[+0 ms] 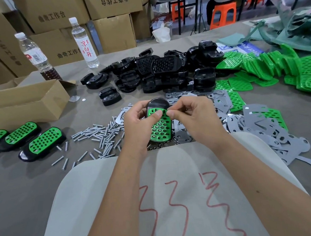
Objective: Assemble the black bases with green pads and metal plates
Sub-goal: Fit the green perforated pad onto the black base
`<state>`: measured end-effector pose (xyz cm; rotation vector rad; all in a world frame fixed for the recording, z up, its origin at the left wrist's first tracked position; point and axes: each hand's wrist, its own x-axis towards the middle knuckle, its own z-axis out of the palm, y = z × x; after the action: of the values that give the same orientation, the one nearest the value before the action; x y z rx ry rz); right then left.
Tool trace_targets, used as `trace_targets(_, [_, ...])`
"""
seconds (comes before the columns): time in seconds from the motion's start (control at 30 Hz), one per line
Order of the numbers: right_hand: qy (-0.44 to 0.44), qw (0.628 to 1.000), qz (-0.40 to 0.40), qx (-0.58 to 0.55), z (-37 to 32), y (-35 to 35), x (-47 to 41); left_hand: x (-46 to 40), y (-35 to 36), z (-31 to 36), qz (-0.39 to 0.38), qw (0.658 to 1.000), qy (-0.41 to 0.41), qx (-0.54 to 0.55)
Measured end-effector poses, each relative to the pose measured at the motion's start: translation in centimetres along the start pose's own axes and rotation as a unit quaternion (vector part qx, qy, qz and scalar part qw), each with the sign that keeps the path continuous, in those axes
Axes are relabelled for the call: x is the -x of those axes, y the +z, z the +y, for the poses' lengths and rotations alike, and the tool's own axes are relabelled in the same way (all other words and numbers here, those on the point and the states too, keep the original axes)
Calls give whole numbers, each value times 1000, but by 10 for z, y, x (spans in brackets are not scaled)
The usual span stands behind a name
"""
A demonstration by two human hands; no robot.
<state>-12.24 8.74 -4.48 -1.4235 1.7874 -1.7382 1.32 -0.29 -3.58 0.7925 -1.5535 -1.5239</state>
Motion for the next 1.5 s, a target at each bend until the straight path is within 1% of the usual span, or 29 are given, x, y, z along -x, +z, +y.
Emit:
trace_targets(0.13, [61,995,-19,-77,3,-4,-1,-2,-1,-3,-4,1000,1,9])
trace_targets(0.2, [59,994,-17,-90,2,-3,-1,-3,-2,-3,-12,1000,-3,16])
trace_targets(0.27, [37,995,-7,-95,0,-2,-1,-4,-5,-2,-20,999,-10,33])
trace_targets(0.37, [19,997,16,-75,-5,4,-1,-9,-10,1,-8,999,-26,44])
trace_targets(0.43, [16,999,36,-29,-5,8,2,-13,-14,0,41,998,-38,43])
trace_targets(0.47, [-2,1000,25,17,-6,9,4,-16,-16,-1,74,995,-46,49])
trace_targets(0.5, [-34,997,-15,72,-9,12,6,-18,-19,-1,106,991,-55,62])
trace_targets(0.53, [-72,986,-79,129,-12,15,8,-20,-22,-1,132,986,-65,79])
trace_targets(0.6, [-130,943,-218,214,-19,28,10,-24,-28,0,162,976,-81,121])
trace_targets(0.63, [-133,924,-268,238,-21,35,11,-25,-30,0,166,972,-88,139])
trace_targets(0.7, [-99,909,-312,257,-23,46,10,-27,-34,0,172,967,-92,165])
trace_targets(0.8, [-66,906,-326,263,-27,48,9,-28,-37,-1,185,959,-92,193])
trace_targets(1.03, [-43,874,-354,332,-35,43,10,-31,-42,-3,197,955,-104,194])
trace_targets(1.1, [-29,870,-363,333,-37,41,8,-31,-44,-3,200,955,-103,194])
trace_targets(1.27, [-8,896,-372,243,-35,17,4,-29,-46,-3,208,950,-96,213])
trace_targets(1.37, [13,904,-365,223,-32,4,0,-30,-49,-3,207,948,-96,220])
trace_targets(1.5, [18,913,-349,212,-26,10,-3,-32,-50,-3,213,944,-101,230])
